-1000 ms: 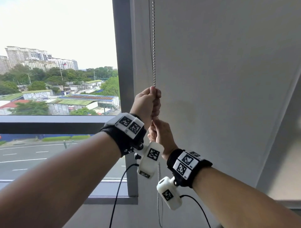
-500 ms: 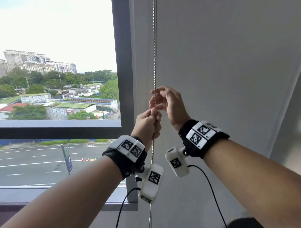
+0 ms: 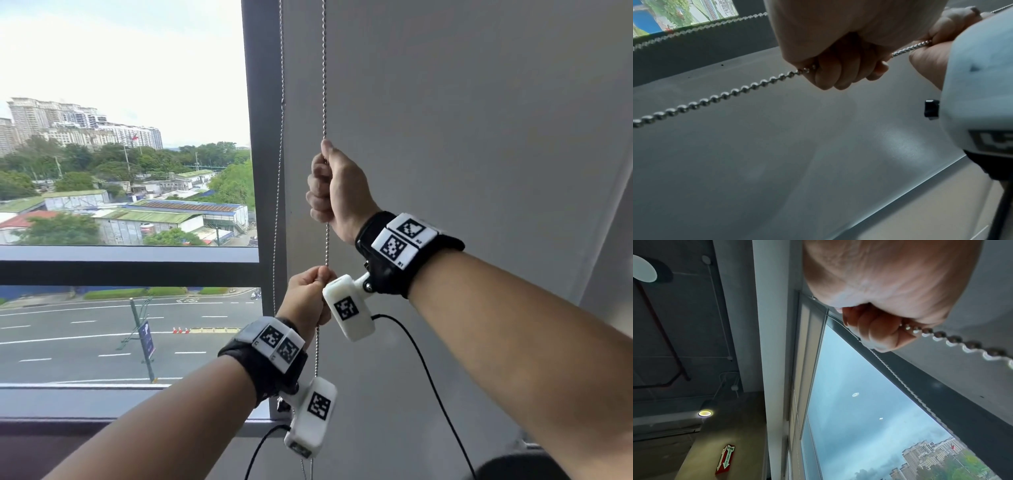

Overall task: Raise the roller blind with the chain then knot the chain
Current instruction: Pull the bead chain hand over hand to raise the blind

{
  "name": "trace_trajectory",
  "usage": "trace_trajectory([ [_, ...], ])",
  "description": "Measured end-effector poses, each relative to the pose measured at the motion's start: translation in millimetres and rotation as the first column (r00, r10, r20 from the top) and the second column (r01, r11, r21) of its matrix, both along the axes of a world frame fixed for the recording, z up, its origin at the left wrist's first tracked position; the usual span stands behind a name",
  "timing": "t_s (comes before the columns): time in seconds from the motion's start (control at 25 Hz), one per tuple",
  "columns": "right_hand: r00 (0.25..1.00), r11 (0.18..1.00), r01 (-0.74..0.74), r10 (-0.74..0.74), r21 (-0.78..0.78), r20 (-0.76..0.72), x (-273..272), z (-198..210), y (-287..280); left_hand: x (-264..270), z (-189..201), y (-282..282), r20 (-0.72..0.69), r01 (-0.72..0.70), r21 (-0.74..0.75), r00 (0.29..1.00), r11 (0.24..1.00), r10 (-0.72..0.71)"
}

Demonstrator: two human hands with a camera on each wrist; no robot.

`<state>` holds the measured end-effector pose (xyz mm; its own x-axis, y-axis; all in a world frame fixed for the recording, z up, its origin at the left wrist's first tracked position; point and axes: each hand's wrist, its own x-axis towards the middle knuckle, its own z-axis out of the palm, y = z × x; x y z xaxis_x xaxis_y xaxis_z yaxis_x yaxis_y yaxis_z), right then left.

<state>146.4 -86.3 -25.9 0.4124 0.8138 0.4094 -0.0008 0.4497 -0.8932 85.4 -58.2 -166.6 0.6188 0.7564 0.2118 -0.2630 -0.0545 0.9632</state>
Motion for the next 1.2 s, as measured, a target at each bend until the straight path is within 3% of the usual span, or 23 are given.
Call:
trace_trajectory([
  [0.2, 0.999, 0.999, 0.036, -0.035, 0.013, -0.008, -0.9, -34.9, -6.7, -3.4, -26.3, -1.5, -0.079, 0.076, -0.028, 0.994, 0.997, -0.078],
  [0.32, 0.999, 0.997, 0.050, -0.049, 0.051, -0.021, 2.6, -41.3, -7.6, -4.7, -19.5, 6.6, 0.068, 0.153, -0.080, 0.987, 0.985, -0.147],
  [0.48, 0.998, 0.994, 0.052, -0.048, 0.091, -0.045, 6.2, -59.8, -5.5, -5.5, 30.5, 15.5, 0.207, 0.154, -0.049, 0.968, 0.987, -0.141],
  [0.64, 0.996, 0.993, 0.089, -0.089, 0.074, -0.007, 4.6, -91.8, -9.4, -3.6, 79.3, 17.9, 0.181, 0.193, -0.028, 0.966, 0.981, -0.185],
  [0.84, 0.998, 0.998, 0.058, -0.057, 0.024, -0.020, 4.2, -118.4, -11.0, 5.6, 111.2, 11.9, 0.154, 0.240, 0.078, 0.956, 0.968, -0.249],
  [1.2, 0.997, 0.998, 0.060, -0.062, 0.028, 0.051, 16.0, -151.5, -9.5, 16.6, 95.9, 0.4, 0.191, 0.060, 0.071, 0.979, 0.996, -0.072],
])
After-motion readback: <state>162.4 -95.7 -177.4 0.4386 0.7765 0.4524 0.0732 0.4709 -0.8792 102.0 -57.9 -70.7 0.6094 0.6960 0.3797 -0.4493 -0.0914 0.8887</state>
